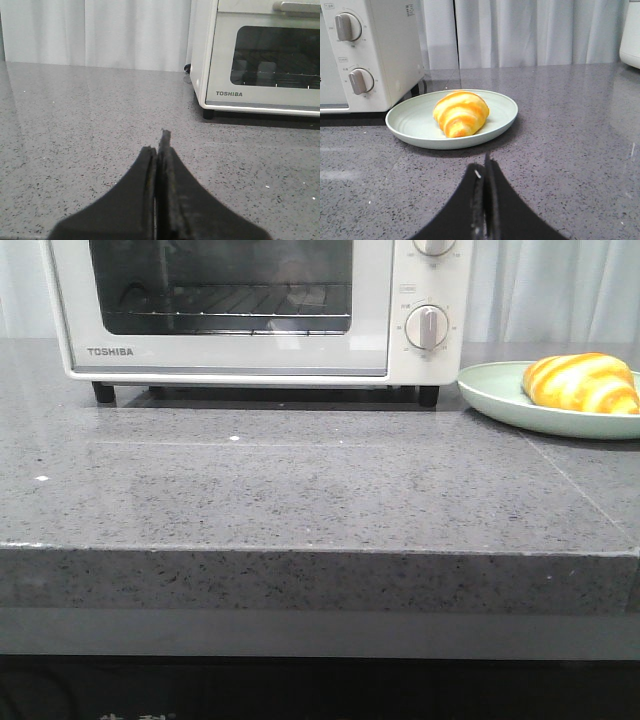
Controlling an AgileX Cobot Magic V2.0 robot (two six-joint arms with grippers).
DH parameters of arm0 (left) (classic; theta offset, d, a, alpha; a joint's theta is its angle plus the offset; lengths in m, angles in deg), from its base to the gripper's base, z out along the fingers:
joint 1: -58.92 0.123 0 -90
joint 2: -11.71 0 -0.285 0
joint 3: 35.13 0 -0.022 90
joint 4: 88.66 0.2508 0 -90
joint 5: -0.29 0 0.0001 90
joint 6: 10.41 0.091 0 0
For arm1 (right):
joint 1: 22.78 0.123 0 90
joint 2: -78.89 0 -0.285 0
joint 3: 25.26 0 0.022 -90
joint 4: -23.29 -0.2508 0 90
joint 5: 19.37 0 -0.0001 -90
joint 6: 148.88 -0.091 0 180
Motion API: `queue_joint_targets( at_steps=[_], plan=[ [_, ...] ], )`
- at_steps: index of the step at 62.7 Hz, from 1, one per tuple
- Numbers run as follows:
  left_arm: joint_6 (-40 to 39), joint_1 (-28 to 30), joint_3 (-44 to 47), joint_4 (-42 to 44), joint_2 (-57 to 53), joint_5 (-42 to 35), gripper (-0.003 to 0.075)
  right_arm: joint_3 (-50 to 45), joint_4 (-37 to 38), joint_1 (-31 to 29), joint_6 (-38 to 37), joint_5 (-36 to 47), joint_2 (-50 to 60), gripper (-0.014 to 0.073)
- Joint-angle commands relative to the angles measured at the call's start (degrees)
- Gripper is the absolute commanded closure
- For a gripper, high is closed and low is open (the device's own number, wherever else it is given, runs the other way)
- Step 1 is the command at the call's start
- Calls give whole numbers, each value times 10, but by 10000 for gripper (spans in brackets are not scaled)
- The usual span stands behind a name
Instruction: Put bread in oven
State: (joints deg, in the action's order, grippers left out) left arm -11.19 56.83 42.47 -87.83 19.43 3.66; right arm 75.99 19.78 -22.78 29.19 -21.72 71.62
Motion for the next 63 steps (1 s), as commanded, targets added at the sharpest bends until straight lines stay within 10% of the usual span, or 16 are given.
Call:
queue_joint_targets(
  at_steps=[1,63],
  plan=[
    [-2,0,16,-4,-17,-48,738,1,0,-3,3,52,13,664],
    [-2,0,11,-4,-17,-53,738,1,-2,-2,10,64,13,664]
  ],
)
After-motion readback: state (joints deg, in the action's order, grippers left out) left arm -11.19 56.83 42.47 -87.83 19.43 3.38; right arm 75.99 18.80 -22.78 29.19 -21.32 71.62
